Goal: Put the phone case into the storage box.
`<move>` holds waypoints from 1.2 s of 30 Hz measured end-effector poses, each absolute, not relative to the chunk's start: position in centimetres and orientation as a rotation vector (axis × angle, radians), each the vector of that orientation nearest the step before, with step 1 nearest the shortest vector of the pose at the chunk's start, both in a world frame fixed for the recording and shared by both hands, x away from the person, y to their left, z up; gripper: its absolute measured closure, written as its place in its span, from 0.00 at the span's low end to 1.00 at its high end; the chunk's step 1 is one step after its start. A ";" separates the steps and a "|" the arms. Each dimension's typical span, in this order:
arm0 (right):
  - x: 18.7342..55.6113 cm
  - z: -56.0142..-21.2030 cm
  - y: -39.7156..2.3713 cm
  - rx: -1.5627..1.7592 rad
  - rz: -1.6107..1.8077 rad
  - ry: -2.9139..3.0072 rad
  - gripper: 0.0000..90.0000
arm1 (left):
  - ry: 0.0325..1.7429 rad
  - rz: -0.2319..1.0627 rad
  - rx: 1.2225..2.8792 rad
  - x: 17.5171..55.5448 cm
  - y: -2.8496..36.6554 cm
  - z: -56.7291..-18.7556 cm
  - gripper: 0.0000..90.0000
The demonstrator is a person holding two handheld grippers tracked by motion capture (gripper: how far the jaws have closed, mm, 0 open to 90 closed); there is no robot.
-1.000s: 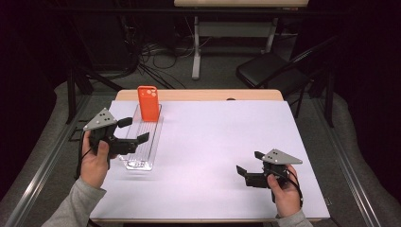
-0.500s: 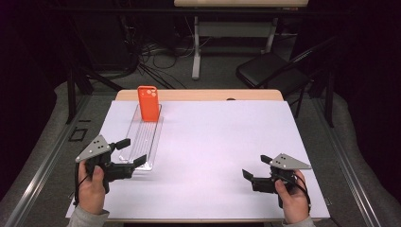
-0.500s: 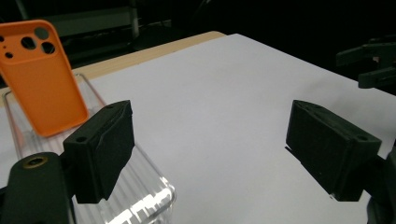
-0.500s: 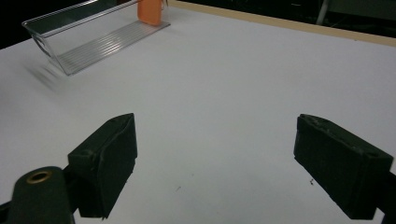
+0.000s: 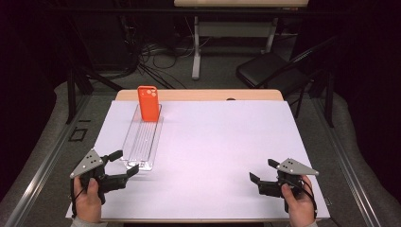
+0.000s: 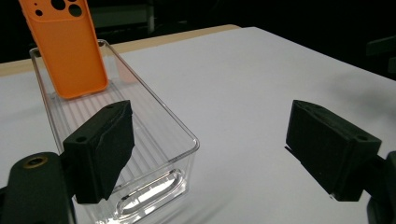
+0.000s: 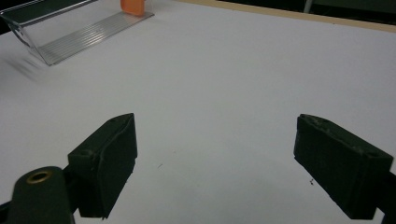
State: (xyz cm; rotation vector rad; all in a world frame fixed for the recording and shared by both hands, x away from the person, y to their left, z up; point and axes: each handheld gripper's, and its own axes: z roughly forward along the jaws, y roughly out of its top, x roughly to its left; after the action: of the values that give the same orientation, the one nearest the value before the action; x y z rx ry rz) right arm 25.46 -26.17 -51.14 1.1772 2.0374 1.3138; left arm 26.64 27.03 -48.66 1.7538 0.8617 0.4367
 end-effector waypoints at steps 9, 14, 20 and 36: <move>25.1 -52.1 -26.6 1.195 1.296 2.039 0.15 | 0.882 0.446 1.769 26.1 27.8 -49.7 0.17; 24.9 -52.5 -26.5 1.187 1.291 2.049 0.15 | 0.890 0.446 1.760 25.8 28.3 -50.2 0.17; 24.9 -53.0 -26.5 1.183 1.271 2.037 0.15 | 0.868 0.464 1.778 25.4 28.8 -50.9 0.17; 24.6 -53.6 -27.3 1.203 1.277 2.001 0.14 | 0.890 0.475 1.755 25.3 29.9 -52.1 0.17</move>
State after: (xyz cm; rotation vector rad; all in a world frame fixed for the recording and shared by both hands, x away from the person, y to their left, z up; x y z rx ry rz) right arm 24.63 -27.27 -53.63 1.2033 2.0012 1.2765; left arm 25.29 29.85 -52.13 1.7551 0.8896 0.4749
